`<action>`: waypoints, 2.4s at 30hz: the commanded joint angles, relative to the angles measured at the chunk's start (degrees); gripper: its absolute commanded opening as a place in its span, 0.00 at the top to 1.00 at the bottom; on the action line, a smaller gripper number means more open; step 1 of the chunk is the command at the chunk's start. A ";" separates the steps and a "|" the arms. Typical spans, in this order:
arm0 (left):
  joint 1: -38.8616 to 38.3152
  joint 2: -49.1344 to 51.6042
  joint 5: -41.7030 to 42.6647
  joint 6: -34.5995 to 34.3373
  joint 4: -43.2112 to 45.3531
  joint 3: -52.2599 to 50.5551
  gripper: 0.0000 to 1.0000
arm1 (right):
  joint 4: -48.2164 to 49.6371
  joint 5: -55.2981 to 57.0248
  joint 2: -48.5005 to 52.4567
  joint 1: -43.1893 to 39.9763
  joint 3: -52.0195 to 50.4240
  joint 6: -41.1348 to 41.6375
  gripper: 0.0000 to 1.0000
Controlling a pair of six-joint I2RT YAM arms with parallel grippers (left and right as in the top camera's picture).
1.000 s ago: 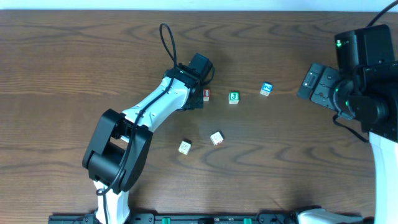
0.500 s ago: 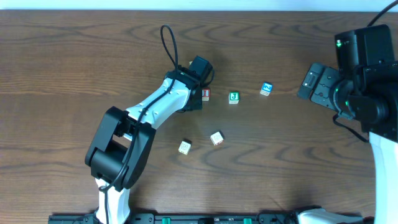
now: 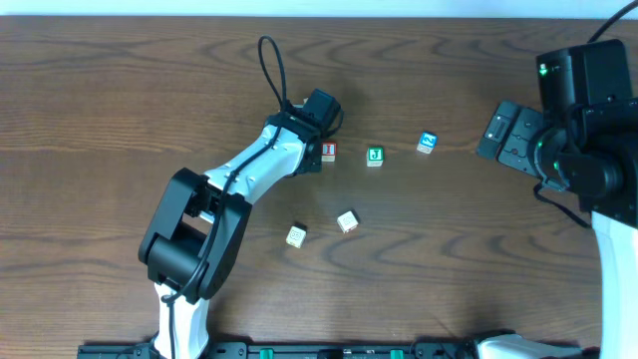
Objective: Spell out Ai2
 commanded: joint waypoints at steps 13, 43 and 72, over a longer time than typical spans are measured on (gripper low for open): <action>5.20 3.08 11.61 3.87 1.05 -0.35 0.94 | -0.17 1.11 -0.07 -0.46 0.15 -0.96 0.01; 5.16 3.10 13.22 4.46 5.14 -0.35 0.74 | -0.17 1.09 -0.07 -0.46 0.15 -0.96 0.01; 5.22 3.10 10.08 4.46 5.35 -0.35 0.57 | -0.17 1.09 -0.07 -0.46 0.13 -0.96 0.01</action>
